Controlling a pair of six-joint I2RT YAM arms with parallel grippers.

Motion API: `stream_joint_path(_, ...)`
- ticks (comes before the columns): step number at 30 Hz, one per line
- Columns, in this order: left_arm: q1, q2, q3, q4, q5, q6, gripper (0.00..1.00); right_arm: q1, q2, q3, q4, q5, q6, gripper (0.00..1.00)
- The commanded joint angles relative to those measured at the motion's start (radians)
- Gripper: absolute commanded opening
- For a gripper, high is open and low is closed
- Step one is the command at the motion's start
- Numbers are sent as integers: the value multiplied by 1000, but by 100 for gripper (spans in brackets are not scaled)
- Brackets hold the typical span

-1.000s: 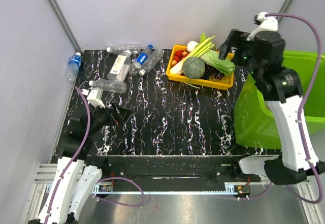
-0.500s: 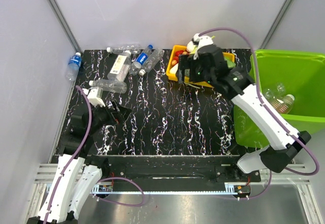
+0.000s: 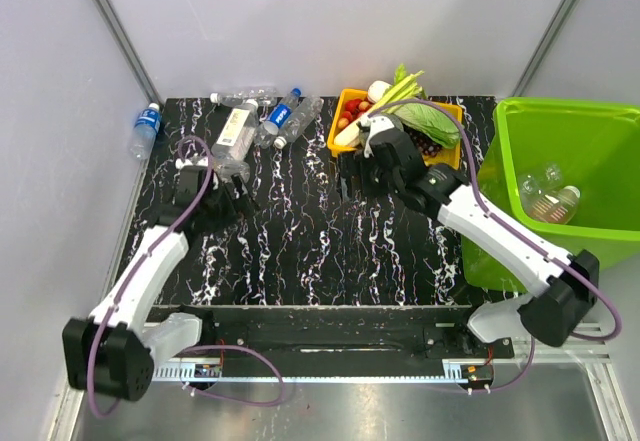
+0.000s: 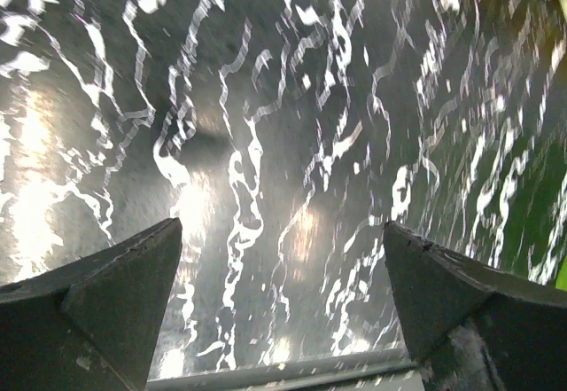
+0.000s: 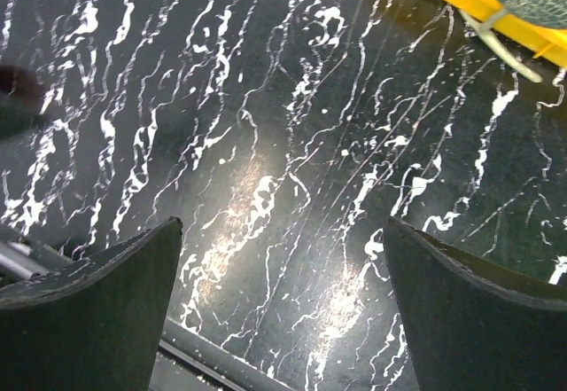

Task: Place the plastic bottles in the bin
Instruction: Pick up the plastic bottle at the center of the board.

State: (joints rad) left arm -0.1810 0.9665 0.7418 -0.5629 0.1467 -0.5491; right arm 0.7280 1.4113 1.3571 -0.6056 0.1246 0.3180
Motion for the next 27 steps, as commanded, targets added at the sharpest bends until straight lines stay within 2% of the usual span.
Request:
stream_joint_path(1,44,183,276,-60,-209,-151,99,10,-124,-84,184,-121,-17,100)
stream_joint_path(3,101,292,341,-84,-219,-269,99,8,-144,-105,193,-120,-20,99)
stream_joint_path(6,179,426,393,-62,-151,-402,96,10,-169,-128,191,-169,-36,99)
stream_joint_path(10,215,560,429,-3,-128,-451,91,8,-207,-173,266,-298,-27,99)
stream_joint_path(16,304,601,423,41,-223,-561,91,8,-267,-174,253,-361,-56,99)
stream_joint_path(22,319,610,438,51,-340,-660,91,8,-350,-271,274,-413,-45,99)
stream_joint_path(27,351,702,519,44,-337,-666,90,10,-328,-291,291,-425,-37,100)
